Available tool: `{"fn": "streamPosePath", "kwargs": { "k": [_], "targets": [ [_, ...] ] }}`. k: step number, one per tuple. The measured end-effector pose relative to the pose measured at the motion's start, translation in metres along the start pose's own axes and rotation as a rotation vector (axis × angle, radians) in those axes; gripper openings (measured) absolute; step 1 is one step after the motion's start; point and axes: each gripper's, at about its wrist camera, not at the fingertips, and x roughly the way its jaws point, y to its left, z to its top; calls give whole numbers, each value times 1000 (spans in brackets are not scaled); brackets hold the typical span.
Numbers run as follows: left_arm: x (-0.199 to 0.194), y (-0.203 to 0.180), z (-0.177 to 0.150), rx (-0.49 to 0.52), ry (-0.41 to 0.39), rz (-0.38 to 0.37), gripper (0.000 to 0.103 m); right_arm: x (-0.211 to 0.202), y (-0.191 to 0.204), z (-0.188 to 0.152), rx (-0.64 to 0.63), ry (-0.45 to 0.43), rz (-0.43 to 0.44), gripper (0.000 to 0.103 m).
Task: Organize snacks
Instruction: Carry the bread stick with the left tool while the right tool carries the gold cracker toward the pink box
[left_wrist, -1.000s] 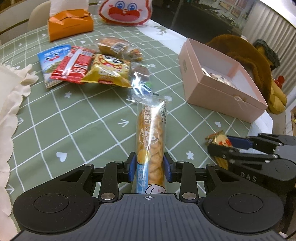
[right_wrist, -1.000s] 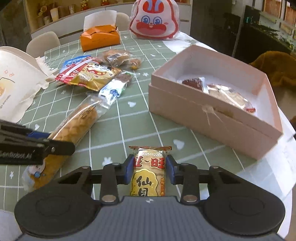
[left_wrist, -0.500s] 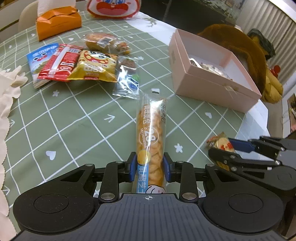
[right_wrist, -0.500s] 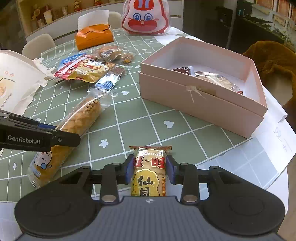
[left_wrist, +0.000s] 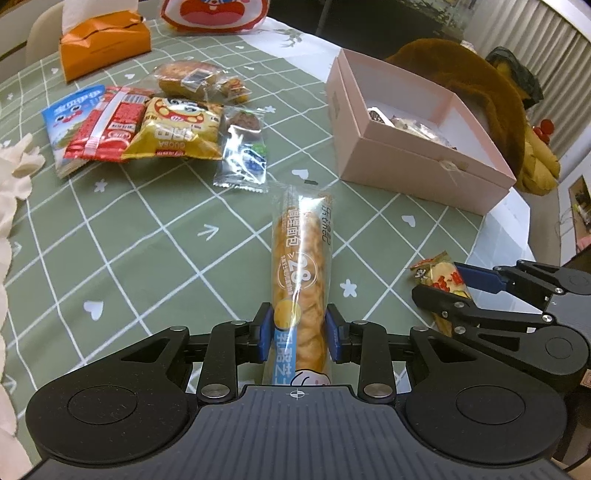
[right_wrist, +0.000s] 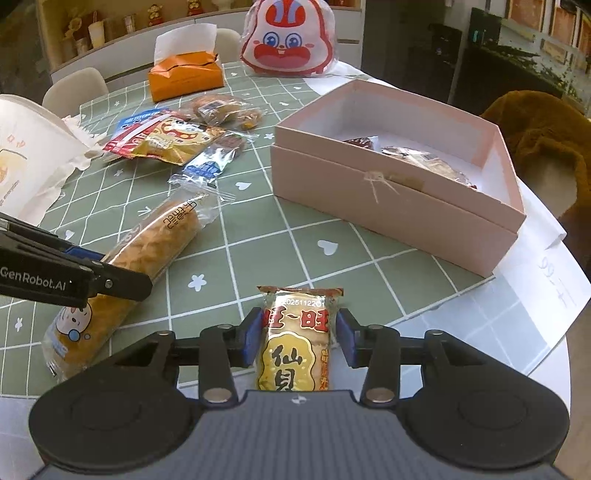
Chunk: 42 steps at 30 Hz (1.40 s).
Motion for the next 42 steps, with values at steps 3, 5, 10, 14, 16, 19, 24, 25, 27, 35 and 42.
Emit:
{"fn": "streamPosePath", "kwargs": {
  "k": [3, 5, 10, 14, 16, 19, 24, 25, 27, 35, 42],
  "targets": [
    [3, -5, 5, 18, 3, 3, 35, 3, 0, 3, -8, 2, -8, 42],
    [5, -6, 6, 17, 8, -6, 35, 3, 0, 4, -13, 9, -7, 41],
    [1, -11, 2, 41, 8, -22, 34, -3, 0, 0, -15, 19, -2, 35],
    [-6, -15, -9, 56, -4, -51, 33, -12, 0, -1, -9, 11, -5, 35],
    [-11, -18, -16, 60, -19, -69, 33, -19, 0, -1, -3, -6, -12, 35],
    [-19, -20, -26, 57, -50, -96, 33, -32, -3, 1, 13, -29, -15, 34],
    [-46, -16, -17, -1, -148, -152, 33, -68, -15, 15, 82, -122, 16, 34],
    [-56, -16, -6, -12, -181, -177, 33, -80, -20, 23, 99, -152, 30, 34],
    [-82, -20, 24, 3, -273, -210, 33, -105, -29, 45, 95, -225, 40, 34],
    [-120, -53, 157, 118, -426, -346, 33, -184, -69, 169, 63, -440, 24, 34],
    [-16, -57, 199, 23, -296, -429, 33, -128, -108, 205, 169, -344, -100, 34]
  ]
}}
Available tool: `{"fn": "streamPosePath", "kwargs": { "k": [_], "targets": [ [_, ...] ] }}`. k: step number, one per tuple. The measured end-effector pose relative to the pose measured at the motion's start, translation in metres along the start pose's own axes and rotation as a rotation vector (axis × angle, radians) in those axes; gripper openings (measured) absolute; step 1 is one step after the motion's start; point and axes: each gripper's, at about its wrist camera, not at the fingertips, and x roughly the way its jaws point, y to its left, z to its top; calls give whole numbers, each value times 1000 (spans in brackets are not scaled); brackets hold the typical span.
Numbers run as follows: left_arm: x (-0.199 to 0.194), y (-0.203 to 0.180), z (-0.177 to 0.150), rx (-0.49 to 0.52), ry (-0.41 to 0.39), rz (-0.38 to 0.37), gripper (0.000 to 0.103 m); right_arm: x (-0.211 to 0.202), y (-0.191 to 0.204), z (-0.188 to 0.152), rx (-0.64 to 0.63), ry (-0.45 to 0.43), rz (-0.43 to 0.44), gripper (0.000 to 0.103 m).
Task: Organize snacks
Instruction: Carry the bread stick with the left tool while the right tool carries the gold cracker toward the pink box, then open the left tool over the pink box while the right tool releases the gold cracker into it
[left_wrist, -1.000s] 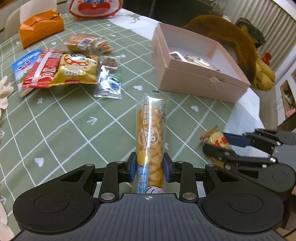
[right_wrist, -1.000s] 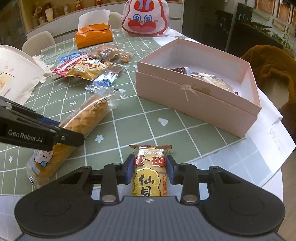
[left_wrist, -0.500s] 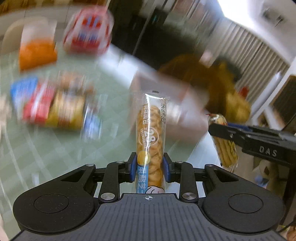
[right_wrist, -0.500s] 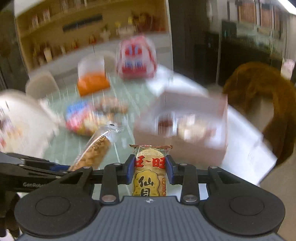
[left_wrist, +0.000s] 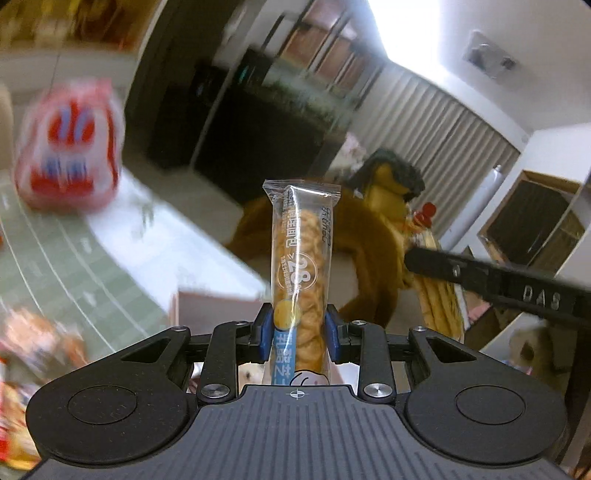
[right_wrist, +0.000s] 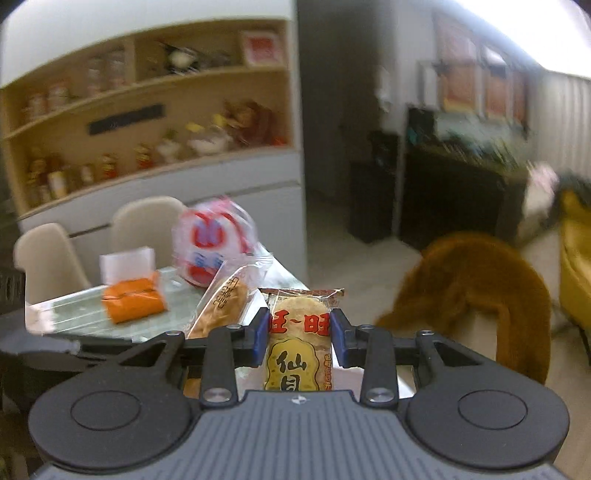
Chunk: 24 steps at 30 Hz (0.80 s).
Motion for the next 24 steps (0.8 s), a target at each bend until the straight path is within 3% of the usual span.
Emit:
{"fn": "streamPosePath", "kwargs": {
  "k": [2, 5, 6, 9, 11, 13, 15, 20, 24],
  "targets": [
    [35, 19, -7, -53, 39, -15, 33, 31, -11, -15, 65, 68, -28, 34],
    [87, 35, -22, -30, 176, 46, 34, 79, -22, -47, 119, 157, -74, 35],
    [90, 41, -25, -47, 186, 58, 34, 95, -26, -55, 142, 188, -77, 36],
    [73, 63, -23, -119, 145, 27, 34, 124, -44, -75, 260, 297, -80, 38],
    [52, 81, -17, -147, 75, 50, 34, 126, -50, -80, 287, 296, -64, 48],
    [28, 98, -18, -150, -4, 128, 34, 122, -45, -80, 230, 262, -103, 58],
    [7, 114, -23, -149, -53, 228, 34, 123, -33, -80, 164, 240, -122, 59],
    [-34, 155, -41, -164, -130, 495, 34, 133, 18, -83, 66, 252, -28, 59],
    [-39, 190, -19, -174, -101, 526, 34, 151, 86, -82, -75, 274, 111, 60]
  ]
}}
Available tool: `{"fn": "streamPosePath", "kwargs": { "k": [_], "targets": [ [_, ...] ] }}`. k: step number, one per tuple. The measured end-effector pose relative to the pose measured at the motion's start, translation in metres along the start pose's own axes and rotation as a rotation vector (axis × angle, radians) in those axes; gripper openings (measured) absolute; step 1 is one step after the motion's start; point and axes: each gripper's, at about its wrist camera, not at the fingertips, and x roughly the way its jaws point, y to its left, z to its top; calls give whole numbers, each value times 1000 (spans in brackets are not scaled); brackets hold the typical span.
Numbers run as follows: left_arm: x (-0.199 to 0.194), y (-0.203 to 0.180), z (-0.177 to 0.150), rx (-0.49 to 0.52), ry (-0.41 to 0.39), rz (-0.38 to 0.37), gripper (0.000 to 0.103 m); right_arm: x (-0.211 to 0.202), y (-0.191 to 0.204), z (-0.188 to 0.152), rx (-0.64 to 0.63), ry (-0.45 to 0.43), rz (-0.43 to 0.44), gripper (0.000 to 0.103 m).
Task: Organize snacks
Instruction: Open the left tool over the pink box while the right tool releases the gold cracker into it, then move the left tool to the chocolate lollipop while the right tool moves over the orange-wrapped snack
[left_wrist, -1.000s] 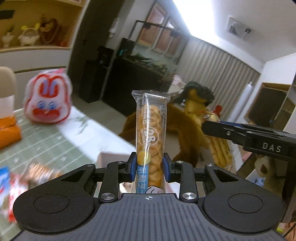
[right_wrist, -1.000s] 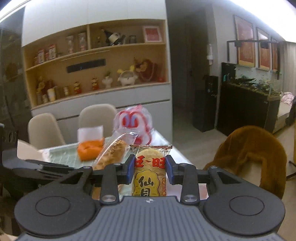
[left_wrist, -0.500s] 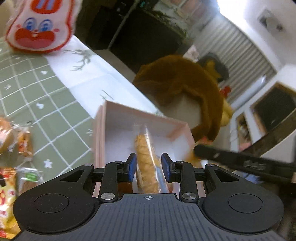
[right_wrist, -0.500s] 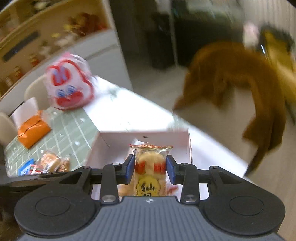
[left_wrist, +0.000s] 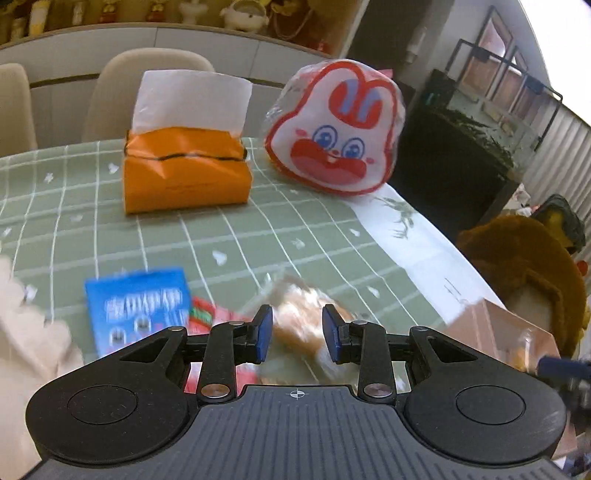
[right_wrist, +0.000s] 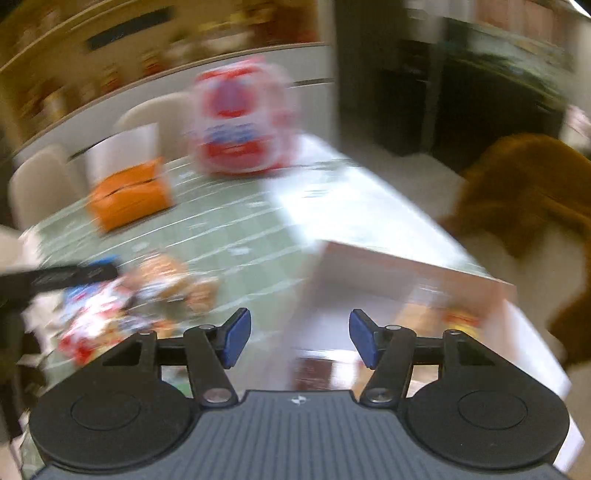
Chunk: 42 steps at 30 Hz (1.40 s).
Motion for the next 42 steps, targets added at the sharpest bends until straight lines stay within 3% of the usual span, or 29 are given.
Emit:
{"fn": "streamPosePath", "kwargs": {
  "k": [4, 7, 11, 13, 19, 25, 29, 33, 37, 42],
  "targets": [
    [49, -5, 26, 108, 58, -2, 34, 22, 52, 0, -69, 24, 56, 61],
    [84, -14, 31, 158, 135, -92, 34, 41, 82, -8, -104, 45, 57, 61],
    [106, -35, 14, 321, 223, -121, 34, 64, 103, -14, -132, 21, 0, 61],
    [104, -36, 5, 345, 267, -143, 32, 70, 108, -16, -155, 18, -19, 61],
    [72, -16, -19, 331, 289, -206, 29, 63, 97, -20, -188, 28, 13, 59],
    [36, 16, -40, 185, 252, -214, 24, 78, 86, 0, -213, 37, 0, 50],
    [17, 17, -46, 165, 253, -221, 24, 112, 81, 23, -191, 151, 8, 50],
    [-21, 18, -44, 110, 180, -219, 25, 132, 88, 26, -215, 250, 14, 23],
    [-47, 13, -45, 70, 133, -200, 25, 112, 92, 13, -216, 280, 83, 20],
    [-58, -8, -67, 100, 174, -242, 25, 54, 95, -18, -238, 239, 165, 20]
  ]
}}
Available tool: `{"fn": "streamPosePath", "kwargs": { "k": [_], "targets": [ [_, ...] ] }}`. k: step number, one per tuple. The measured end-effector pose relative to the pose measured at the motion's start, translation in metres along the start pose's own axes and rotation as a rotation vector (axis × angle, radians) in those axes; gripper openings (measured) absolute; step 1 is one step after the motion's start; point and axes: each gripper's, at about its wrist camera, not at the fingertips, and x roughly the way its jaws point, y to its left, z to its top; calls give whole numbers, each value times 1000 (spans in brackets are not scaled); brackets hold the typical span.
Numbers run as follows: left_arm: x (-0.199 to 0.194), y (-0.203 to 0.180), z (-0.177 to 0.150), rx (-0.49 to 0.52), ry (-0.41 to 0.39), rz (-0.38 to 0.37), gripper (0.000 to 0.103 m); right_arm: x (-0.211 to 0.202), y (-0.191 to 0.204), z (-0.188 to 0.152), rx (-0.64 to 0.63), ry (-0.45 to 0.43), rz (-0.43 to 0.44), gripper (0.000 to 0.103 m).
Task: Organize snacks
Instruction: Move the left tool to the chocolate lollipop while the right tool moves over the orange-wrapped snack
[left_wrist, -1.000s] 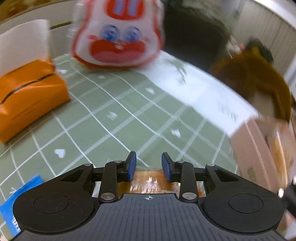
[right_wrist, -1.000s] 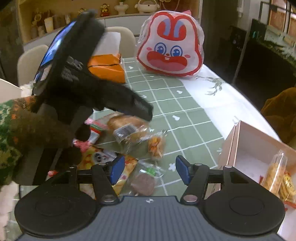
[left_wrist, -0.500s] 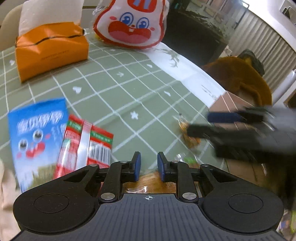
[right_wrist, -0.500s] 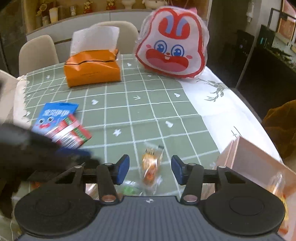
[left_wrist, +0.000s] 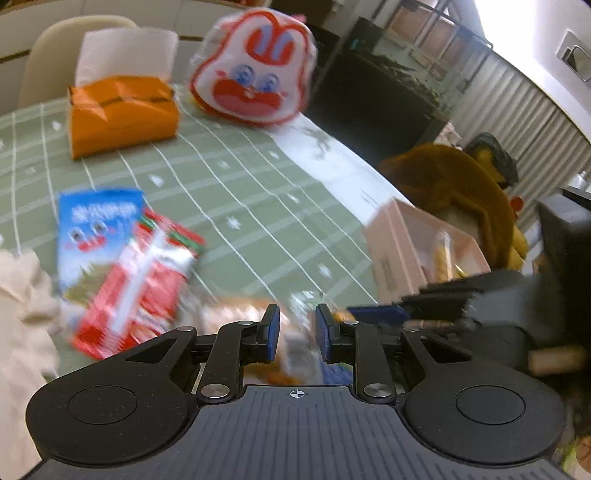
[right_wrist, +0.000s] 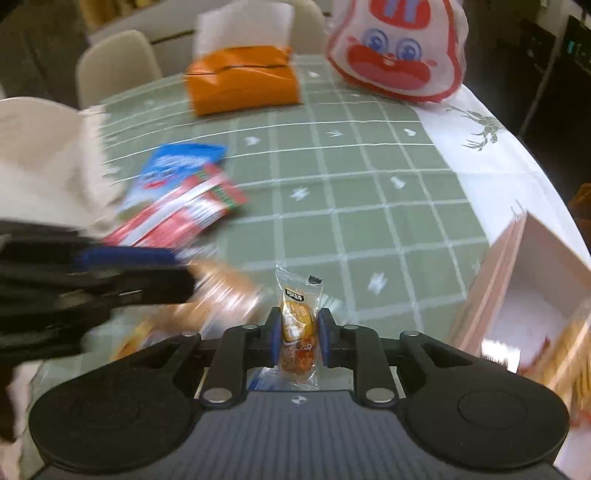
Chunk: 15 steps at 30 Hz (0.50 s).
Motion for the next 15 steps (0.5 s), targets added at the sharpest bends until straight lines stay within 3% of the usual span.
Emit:
{"fn": "streamPosePath", "kwargs": {
  "k": [4, 7, 10, 15],
  "targets": [
    [21, -24, -20, 51, 59, 1, 25, -33, 9, -45, -4, -21, 25, 20],
    [42, -44, -25, 123, 69, 79, 25, -46, 7, -77, 12, -22, -20, 20],
    [60, -57, -24, 144, 80, 98, 29, -52, -4, -103, 70, -8, -55, 20],
    [79, -72, -21, 209, 59, 194, 29, -64, -19, -135, 117, -26, -136, 20]
  ]
}}
